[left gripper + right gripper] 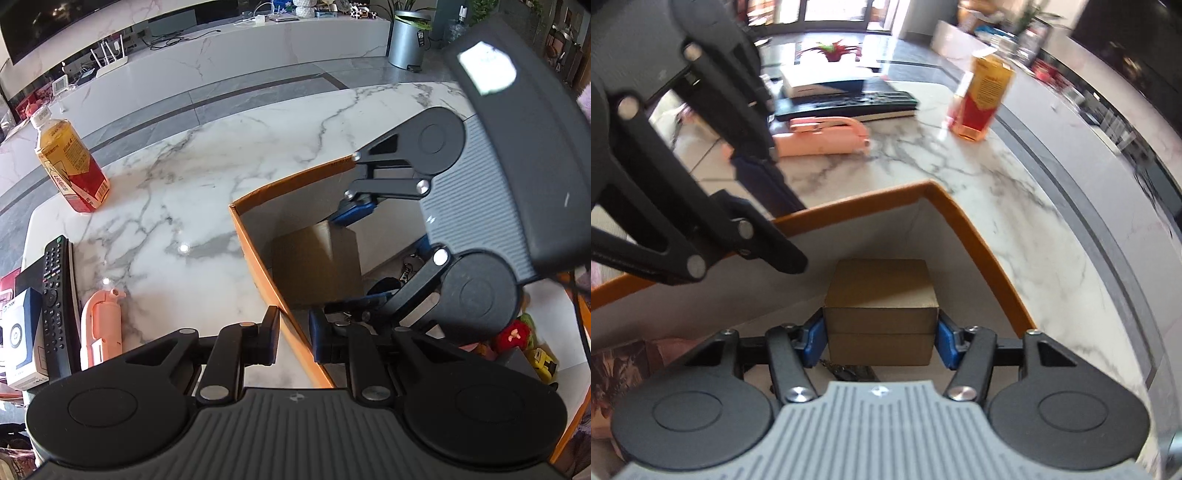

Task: Organize objects
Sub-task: 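Lower the white box and brown box into the orange box and open both tools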

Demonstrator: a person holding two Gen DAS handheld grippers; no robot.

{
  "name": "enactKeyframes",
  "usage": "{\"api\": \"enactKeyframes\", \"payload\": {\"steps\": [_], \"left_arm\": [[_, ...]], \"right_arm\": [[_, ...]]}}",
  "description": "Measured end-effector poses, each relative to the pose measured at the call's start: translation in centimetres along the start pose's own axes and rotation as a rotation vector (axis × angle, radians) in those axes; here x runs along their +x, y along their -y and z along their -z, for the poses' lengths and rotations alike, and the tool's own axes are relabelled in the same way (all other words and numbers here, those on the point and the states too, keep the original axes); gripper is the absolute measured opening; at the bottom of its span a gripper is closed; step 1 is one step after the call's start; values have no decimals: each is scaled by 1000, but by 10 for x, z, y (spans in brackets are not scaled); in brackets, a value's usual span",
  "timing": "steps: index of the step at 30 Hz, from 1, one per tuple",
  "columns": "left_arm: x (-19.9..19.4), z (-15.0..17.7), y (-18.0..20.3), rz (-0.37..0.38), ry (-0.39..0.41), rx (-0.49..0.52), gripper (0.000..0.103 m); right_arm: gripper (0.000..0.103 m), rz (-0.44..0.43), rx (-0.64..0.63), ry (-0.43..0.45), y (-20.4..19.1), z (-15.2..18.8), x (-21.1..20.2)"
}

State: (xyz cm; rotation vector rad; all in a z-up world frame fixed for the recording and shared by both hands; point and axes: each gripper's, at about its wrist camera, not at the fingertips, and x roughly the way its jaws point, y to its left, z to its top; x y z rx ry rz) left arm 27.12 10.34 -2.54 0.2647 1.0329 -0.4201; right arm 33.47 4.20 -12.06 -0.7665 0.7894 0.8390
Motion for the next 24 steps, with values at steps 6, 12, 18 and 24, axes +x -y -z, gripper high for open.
{"api": "enactKeyframes", "payload": {"steps": [6, 12, 18, 24], "left_arm": [[0, 0, -2, 2, -4, -4, 20], [-1, 1, -1, -2, -3, -2, 20], [-1, 0, 1, -12, -7, 2, 20], [-1, 0, 1, -12, -13, -4, 19]], "right_arm": [[60, 19, -140, 10, -6, -7, -3], [78, 66, -116, 29, 0, -5, -5], [68, 31, 51, -25, 16, 2, -4], [46, -84, 198, -25, 22, 6, 1]]}}
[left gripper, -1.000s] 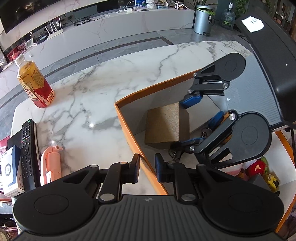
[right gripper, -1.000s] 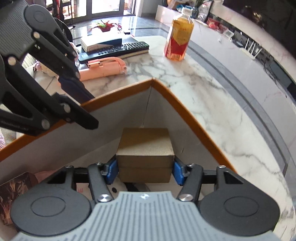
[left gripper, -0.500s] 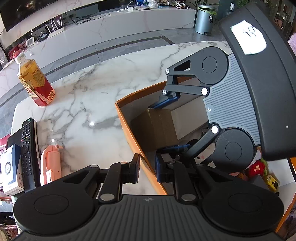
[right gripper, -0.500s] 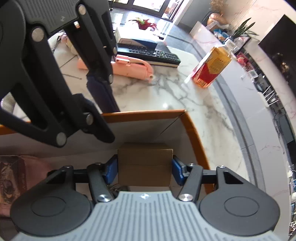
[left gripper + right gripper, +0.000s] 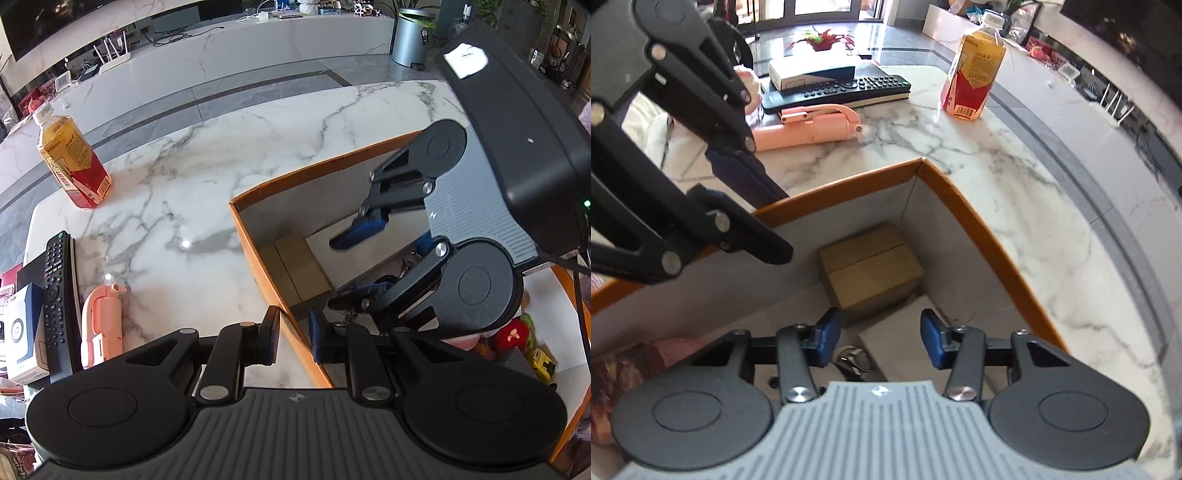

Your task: Organize objects

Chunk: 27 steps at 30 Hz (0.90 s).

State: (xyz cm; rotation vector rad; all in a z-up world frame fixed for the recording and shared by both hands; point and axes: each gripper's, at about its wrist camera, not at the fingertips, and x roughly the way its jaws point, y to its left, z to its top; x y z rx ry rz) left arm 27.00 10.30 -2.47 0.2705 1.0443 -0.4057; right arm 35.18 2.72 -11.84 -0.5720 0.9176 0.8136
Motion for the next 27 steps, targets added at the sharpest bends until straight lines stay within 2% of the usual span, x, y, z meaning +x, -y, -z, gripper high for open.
{"api": "enactKeyframes", "payload": {"steps": [3, 10, 15, 18, 23, 27], "left_arm": [[0, 0, 2, -10, -7, 10, 19], [-1, 2, 3, -20, -14, 2, 19], [-18, 4, 13, -50, 27, 7, 24], [-39, 8, 23, -50, 101, 1, 25], [-78, 19, 50, -78, 231, -22, 31], [-113, 34, 75, -84, 356, -59, 45]], "right_arm": [[30, -10, 40, -13, 0, -2, 9], [19, 16, 102, 1, 2, -1, 11], [22, 9, 189, 39, -2, 6, -13], [22, 40, 258, 91, -12, 17, -42], [26, 149, 387, 172, -38, 44, -101], [37, 188, 466, 272, -61, 74, -153]]}}
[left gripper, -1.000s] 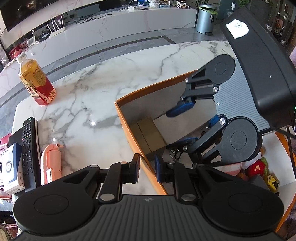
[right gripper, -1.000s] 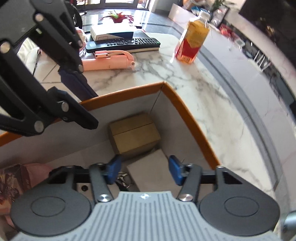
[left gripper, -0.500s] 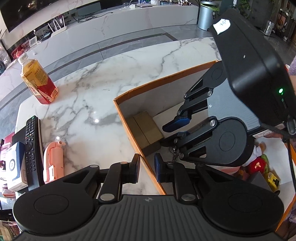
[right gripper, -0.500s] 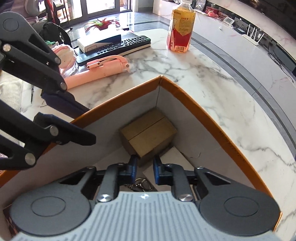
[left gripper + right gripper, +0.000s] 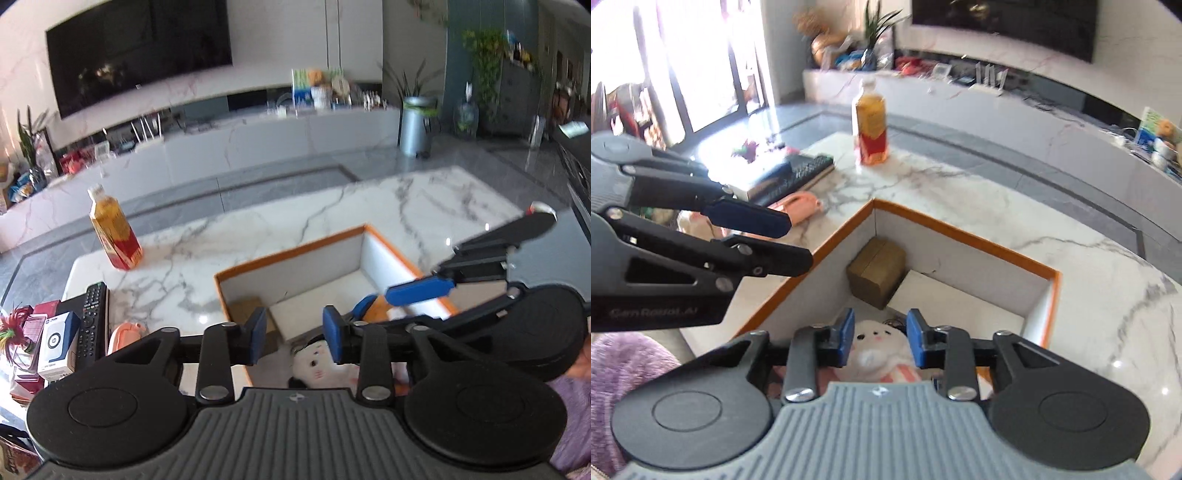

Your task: Organize objects

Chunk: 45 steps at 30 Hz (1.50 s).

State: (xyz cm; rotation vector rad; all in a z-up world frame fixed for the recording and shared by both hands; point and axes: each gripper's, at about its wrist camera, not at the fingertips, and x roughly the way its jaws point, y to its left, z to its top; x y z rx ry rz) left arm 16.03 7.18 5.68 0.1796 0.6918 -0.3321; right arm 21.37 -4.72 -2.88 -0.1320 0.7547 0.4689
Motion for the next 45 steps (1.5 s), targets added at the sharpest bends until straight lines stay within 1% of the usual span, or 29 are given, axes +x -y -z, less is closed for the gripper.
{"api": "enactKeyframes", "payload": {"steps": [2, 4, 5, 7, 8, 10, 11, 13, 16, 18, 22, 25, 28, 34, 37, 41, 45], "left_arm": [[-19, 3, 9, 4, 54, -29, 53], [-39, 6, 20, 0, 105, -55, 63], [-47, 8, 25, -9, 128, -66, 66], [-65, 15, 36, -33, 180, -84, 82], [-71, 18, 41, -48, 203, -94, 85], [-83, 26, 51, -87, 248, -119, 93], [-86, 30, 55, -104, 256, -132, 95], [-88, 39, 62, -145, 257, -165, 95], [-87, 49, 72, -206, 239, -186, 95], [-88, 57, 77, -230, 227, -186, 95], [-89, 71, 86, -272, 186, -216, 95], [-89, 77, 93, -295, 156, -226, 95], [-88, 80, 102, -313, 130, -216, 95], [-87, 89, 110, -311, 81, -219, 95], [-86, 92, 111, -326, 69, -226, 95], [-86, 89, 112, -323, 61, -231, 95], [-89, 87, 110, -337, 68, -244, 95]], "right_arm": [[41, 11, 20, 51, -2, 12, -30], [50, 33, 37, 103, -6, 23, -58], [52, 49, 45, 133, -9, 29, -73], [56, 71, 61, 190, -14, 41, -99], [58, 82, 71, 217, -16, 47, -112], [69, 102, 90, 267, -20, 59, -134], [71, 111, 97, 290, -21, 66, -146], [80, 140, 113, 325, -25, 79, -160], [82, 197, 136, 323, -28, 96, -167], [83, 222, 168, 309, -26, 107, -169], [84, 221, 275, 260, -12, 127, -169], [84, 198, 328, 235, -7, 136, -167], [85, 165, 333, 219, -11, 141, -168], [86, 146, 301, 202, -23, 147, -166], [87, 141, 287, 213, -28, 147, -168], [90, 163, 277, 238, -32, 144, -173], [91, 170, 264, 263, -37, 139, -178]]}}
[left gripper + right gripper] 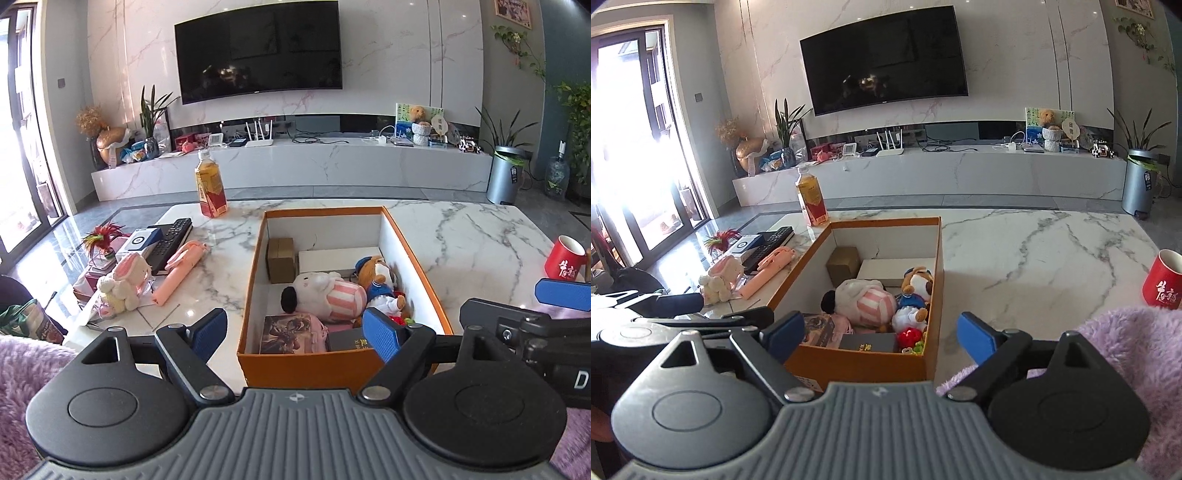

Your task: Organize objects

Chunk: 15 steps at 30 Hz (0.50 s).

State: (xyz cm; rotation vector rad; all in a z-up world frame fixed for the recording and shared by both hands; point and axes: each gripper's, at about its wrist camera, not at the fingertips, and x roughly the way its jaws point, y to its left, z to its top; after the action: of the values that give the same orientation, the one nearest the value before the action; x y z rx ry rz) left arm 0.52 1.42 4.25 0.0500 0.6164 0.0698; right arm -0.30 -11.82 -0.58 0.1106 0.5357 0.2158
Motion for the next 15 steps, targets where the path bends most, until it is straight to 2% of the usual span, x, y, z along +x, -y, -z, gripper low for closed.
{"api": "enactKeyframes", "payload": {"steps": [5, 9, 15], "left_arm": [[1, -2, 4, 11, 5, 6, 95], [9, -3, 5, 15, -10, -2, 95], [22, -2, 5, 15, -30, -10, 95]], "right_arm": [[92, -3, -19, 16, 0, -1, -5], [94, 29, -29, 23, 0, 2, -1], [94, 31, -13, -14, 5, 4, 17]]}}
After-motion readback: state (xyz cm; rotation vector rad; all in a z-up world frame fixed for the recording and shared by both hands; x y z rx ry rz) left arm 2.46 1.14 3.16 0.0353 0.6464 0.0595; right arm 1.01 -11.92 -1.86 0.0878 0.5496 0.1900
